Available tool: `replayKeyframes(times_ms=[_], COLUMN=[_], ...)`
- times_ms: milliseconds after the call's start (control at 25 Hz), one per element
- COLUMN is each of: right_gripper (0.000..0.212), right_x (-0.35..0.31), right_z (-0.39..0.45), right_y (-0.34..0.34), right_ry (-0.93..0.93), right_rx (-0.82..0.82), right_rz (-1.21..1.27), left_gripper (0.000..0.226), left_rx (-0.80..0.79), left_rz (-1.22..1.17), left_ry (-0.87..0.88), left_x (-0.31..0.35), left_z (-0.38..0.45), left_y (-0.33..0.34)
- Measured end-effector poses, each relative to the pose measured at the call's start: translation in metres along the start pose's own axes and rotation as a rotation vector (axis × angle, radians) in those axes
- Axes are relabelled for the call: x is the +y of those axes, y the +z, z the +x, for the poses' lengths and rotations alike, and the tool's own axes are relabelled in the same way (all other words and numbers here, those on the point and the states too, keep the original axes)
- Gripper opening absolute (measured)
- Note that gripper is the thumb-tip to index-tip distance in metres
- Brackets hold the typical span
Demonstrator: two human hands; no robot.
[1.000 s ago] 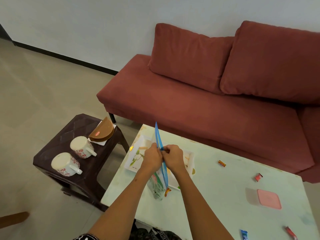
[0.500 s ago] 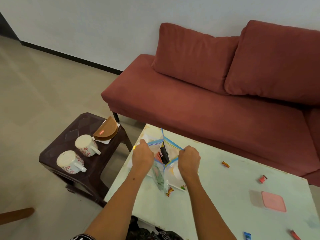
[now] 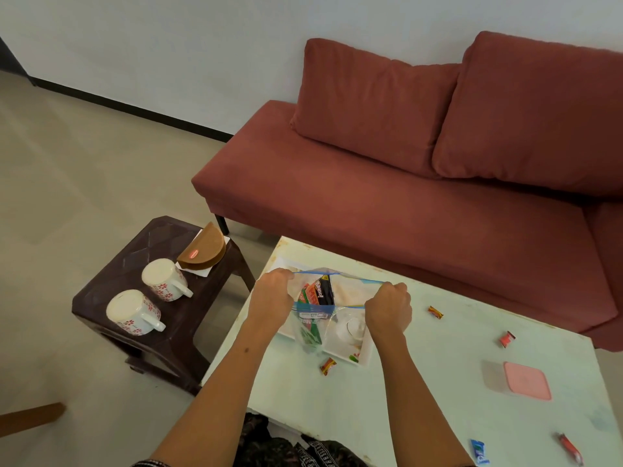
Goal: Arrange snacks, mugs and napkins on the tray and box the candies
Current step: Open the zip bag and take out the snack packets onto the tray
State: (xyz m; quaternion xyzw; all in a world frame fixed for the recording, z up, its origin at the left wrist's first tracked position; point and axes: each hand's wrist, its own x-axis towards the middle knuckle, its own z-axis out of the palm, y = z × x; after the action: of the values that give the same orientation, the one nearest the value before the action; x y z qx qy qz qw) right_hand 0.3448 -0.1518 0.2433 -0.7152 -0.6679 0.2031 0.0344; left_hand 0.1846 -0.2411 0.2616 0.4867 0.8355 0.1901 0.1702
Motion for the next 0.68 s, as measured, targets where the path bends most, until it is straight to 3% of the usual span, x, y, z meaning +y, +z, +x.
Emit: replayKeyframes(times_ms=[160, 280, 360, 440, 560, 680], right_gripper=[0.051, 0.034, 0.018, 0.015, 0.032, 0.043], right_x=[-0.009, -0.026, -0.038, -0.045, -0.046, -0.042], right_z=[-0.01, -0.022, -0.03, -0.034, -0.041, -0.046], right_y=[0.01, 0.016, 0.025, 0.036, 0.053, 0.066], right_ry=[-0.096, -0.283, -0.35, -0.317, -0.189, -0.071], right_rx=[0.053, 0.075, -0.034, -0.187, -0.415, -0.494], right_rz=[-0.065, 0.015, 0.011, -0.007, 0.069, 0.128], left_gripper=[0.037, 0.043, 0.043, 0.042, 0.041, 0.039], left_rx=[-0.033, -0.047, -0.033, -0.018, 0.004, 0.027], left_rz=[-0.083, -0.113, -0.147, -0.182, -0.199, -0.236], left_ry=[0.035, -0.017, -0.047, -0.065, -0.044, -0.029], left_x=[0.014, 0.017, 0.018, 0.021, 0.021, 0.018], left_z=[-0.004, -0.001, -0.001, -0.005, -0.013, -0.02], left_y=[0.002, 0.006, 0.004, -0.001, -0.007, -0.009])
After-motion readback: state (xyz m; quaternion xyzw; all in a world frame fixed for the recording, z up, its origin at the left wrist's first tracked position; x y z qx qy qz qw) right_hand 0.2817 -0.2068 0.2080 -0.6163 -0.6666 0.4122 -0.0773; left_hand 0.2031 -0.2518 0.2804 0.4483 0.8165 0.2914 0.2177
